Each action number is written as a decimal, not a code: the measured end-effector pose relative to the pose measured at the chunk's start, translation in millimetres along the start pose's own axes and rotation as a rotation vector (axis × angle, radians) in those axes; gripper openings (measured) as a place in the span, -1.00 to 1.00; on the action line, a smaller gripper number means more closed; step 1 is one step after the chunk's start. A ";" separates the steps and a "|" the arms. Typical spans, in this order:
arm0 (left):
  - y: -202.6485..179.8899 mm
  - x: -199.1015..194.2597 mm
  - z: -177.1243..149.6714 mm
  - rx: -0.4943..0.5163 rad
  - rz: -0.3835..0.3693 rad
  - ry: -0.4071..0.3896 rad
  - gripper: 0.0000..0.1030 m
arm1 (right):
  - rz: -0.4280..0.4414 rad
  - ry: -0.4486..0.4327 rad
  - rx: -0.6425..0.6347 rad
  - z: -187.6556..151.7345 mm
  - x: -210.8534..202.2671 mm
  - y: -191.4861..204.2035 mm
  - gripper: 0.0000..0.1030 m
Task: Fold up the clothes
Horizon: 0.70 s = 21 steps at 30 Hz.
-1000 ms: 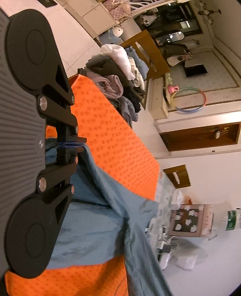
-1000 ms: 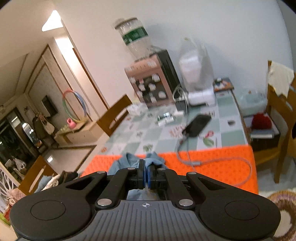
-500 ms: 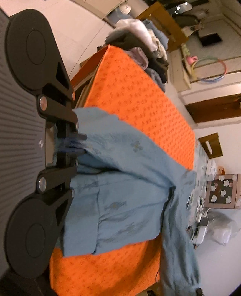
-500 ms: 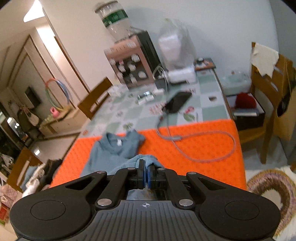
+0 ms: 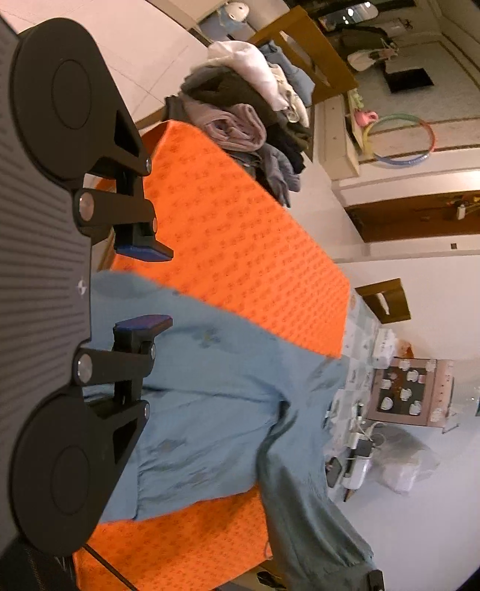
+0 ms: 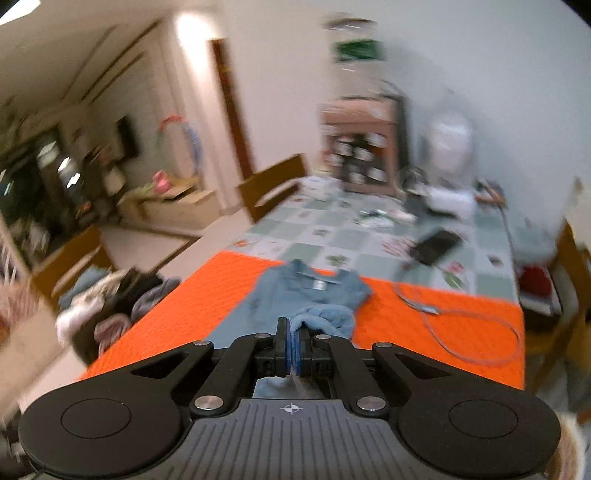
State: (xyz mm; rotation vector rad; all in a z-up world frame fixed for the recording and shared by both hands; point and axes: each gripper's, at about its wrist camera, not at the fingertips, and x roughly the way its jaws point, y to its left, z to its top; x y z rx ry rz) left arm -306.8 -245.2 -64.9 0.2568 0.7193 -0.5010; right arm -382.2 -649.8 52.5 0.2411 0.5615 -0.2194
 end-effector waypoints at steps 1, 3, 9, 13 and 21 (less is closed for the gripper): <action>6.6 0.8 2.2 0.009 -0.011 -0.004 -0.27 | 0.007 0.005 -0.044 0.5 0.8 17.7 -0.91; 22.0 3.9 6.1 0.032 -0.040 -0.005 -0.23 | 0.020 0.028 -0.143 -3.6 6.6 57.7 -0.91; 69.5 9.4 5.6 0.096 -0.114 -0.006 -0.23 | 0.042 0.157 -0.318 -38.8 42.3 162.4 -0.91; 101.0 13.0 -0.7 0.133 -0.151 -0.005 -0.22 | 0.006 0.203 -0.364 -83.7 68.4 213.4 -0.90; 142.5 20.7 -4.8 0.207 -0.205 0.002 -0.16 | -0.075 0.249 -0.252 -155.0 95.0 258.8 -0.63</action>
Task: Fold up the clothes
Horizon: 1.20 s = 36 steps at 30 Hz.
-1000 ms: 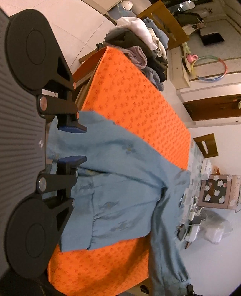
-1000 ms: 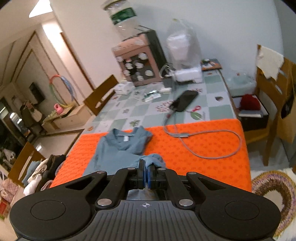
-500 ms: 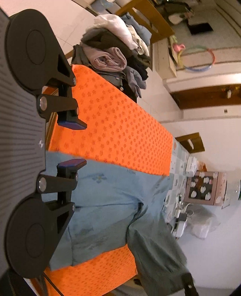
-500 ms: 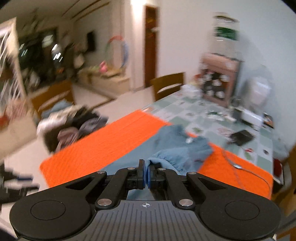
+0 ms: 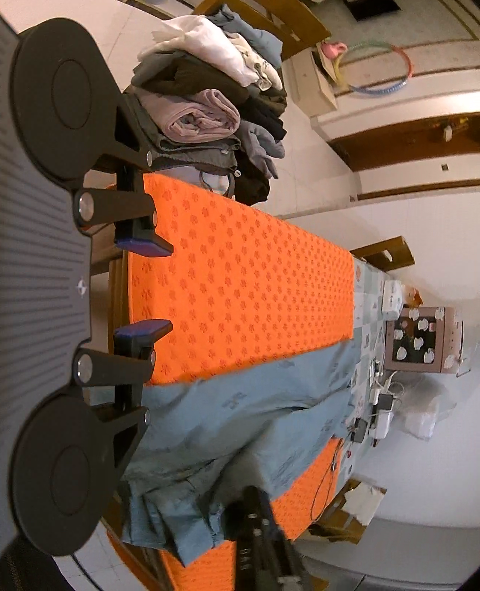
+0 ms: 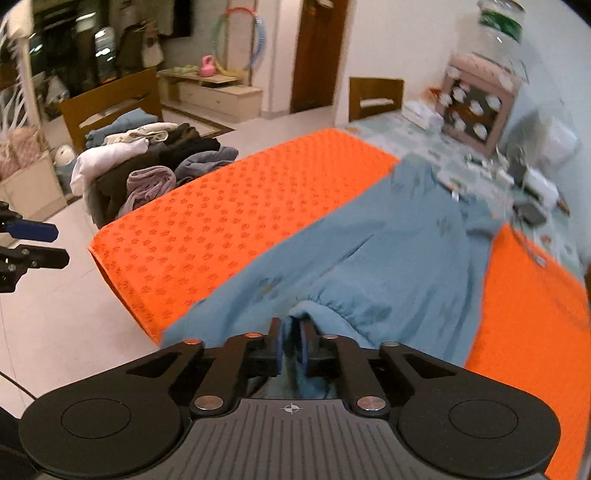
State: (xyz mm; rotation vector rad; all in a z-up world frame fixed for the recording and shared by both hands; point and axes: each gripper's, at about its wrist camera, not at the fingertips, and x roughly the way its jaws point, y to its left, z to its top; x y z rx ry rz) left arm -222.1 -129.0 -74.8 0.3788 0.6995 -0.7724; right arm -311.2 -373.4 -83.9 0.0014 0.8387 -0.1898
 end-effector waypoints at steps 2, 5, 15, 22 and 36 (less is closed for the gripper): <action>6.1 0.8 0.4 0.013 -0.016 -0.005 -0.16 | -0.019 -0.013 0.052 -5.3 -8.9 5.1 -0.55; 7.5 3.0 1.9 0.036 -0.044 -0.012 -0.14 | -0.073 -0.043 0.110 -12.0 -22.4 5.8 -0.46; 4.6 6.7 9.9 0.116 -0.101 -0.048 -0.07 | -0.358 -0.015 0.019 -33.6 -8.5 5.8 -0.32; 8.9 5.9 12.6 0.123 -0.097 -0.063 -0.07 | -0.392 -0.005 -0.184 -33.3 17.9 14.2 -0.86; 15.2 5.7 10.3 0.024 -0.090 -0.070 -0.07 | -0.279 -0.150 -0.399 9.9 -41.4 61.2 -0.92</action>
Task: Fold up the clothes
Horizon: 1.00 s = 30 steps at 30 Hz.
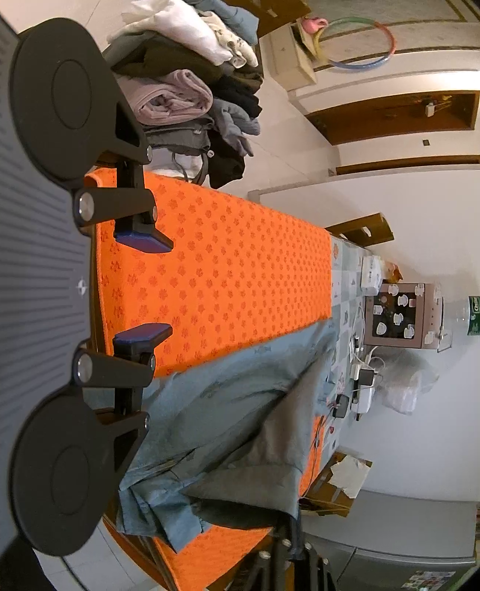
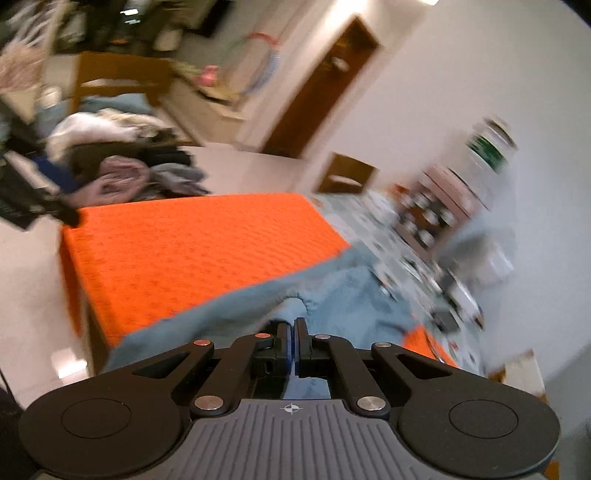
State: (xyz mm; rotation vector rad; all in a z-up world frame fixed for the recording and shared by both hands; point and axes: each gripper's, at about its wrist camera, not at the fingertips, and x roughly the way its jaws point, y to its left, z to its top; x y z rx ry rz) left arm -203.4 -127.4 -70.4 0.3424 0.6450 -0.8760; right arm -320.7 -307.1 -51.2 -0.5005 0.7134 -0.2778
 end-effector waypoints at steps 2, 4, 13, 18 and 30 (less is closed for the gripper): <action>-2.1 -0.7 -0.7 0.000 -0.001 -0.002 -0.07 | 0.036 0.003 -0.036 1.9 4.3 12.0 -0.92; -4.0 -2.6 -2.3 0.001 0.002 -0.004 -0.07 | 0.081 0.016 -0.047 2.2 10.8 22.5 -0.92; -2.0 -11.4 -12.8 -0.024 0.031 0.010 -0.07 | 0.205 0.101 -0.017 3.9 31.4 51.1 -0.89; -1.6 -13.8 -15.7 -0.024 0.031 0.017 -0.07 | 0.307 0.109 -0.011 -5.7 34.8 63.9 -0.71; -27.7 5.3 -5.9 0.011 -0.089 0.005 -0.08 | 0.196 0.069 0.252 -29.3 17.7 4.9 -0.45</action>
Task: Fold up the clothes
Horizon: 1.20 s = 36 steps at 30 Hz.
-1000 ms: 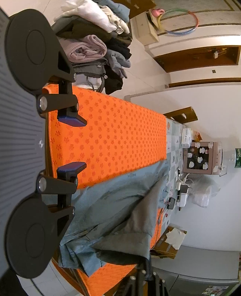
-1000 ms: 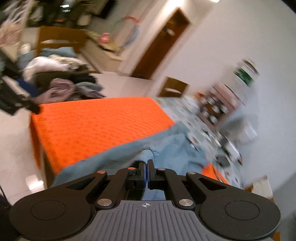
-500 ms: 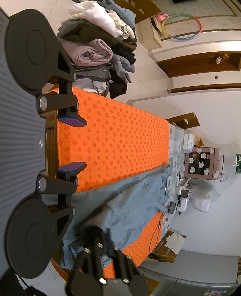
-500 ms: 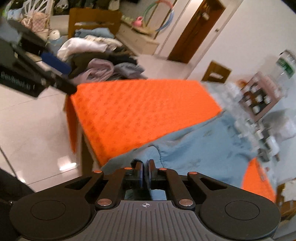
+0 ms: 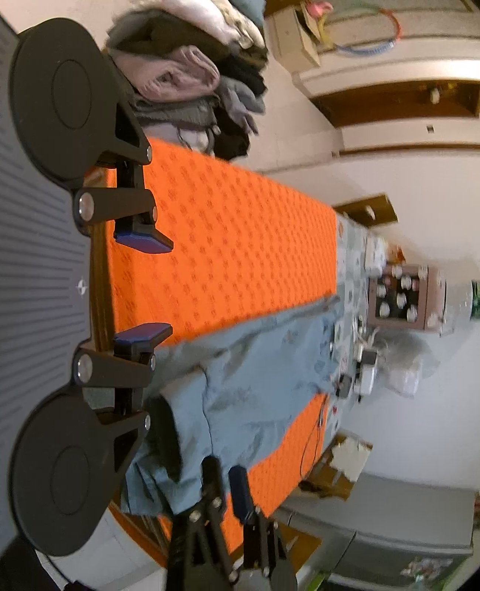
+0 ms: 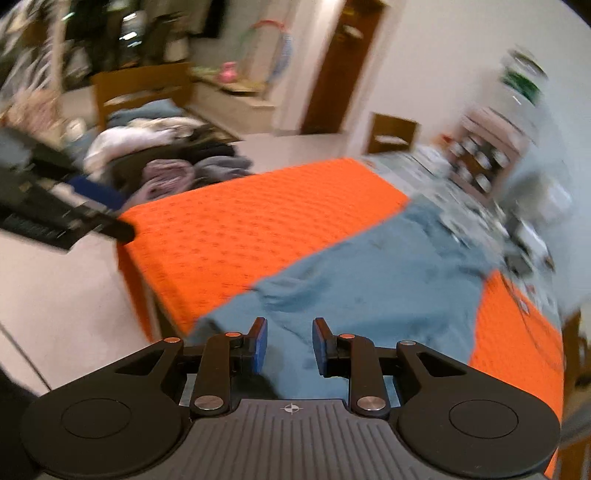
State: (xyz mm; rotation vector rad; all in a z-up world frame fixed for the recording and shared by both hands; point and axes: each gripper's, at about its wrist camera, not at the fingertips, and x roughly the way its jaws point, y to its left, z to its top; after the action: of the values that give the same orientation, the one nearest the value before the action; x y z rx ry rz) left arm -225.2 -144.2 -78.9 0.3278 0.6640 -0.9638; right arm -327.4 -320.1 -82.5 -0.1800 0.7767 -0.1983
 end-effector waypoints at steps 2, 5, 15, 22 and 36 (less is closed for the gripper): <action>-10.7 9.8 10.9 0.014 -0.035 -0.015 -0.11 | -0.012 0.002 0.070 -2.6 5.7 -15.1 -0.45; -29.2 28.0 26.3 0.045 -0.091 -0.048 -0.21 | -0.021 0.005 0.161 -6.5 15.0 -35.0 -0.45; -82.0 104.8 11.2 0.176 -0.200 0.097 -0.47 | 0.011 0.103 0.186 -45.6 47.8 -36.8 -0.45; -72.1 101.5 -22.5 0.180 -0.220 0.148 -0.47 | 0.026 0.116 0.212 -62.6 37.2 -33.6 -0.45; -30.5 99.9 -55.2 0.096 -0.177 0.191 -0.08 | -0.065 0.124 0.573 -142.3 -16.9 -71.0 -0.14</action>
State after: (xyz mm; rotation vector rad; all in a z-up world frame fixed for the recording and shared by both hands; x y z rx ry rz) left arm -231.9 -195.8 -184.9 0.4552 0.8331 -1.1450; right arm -447.9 -397.1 -154.0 0.3522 0.8082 -0.4877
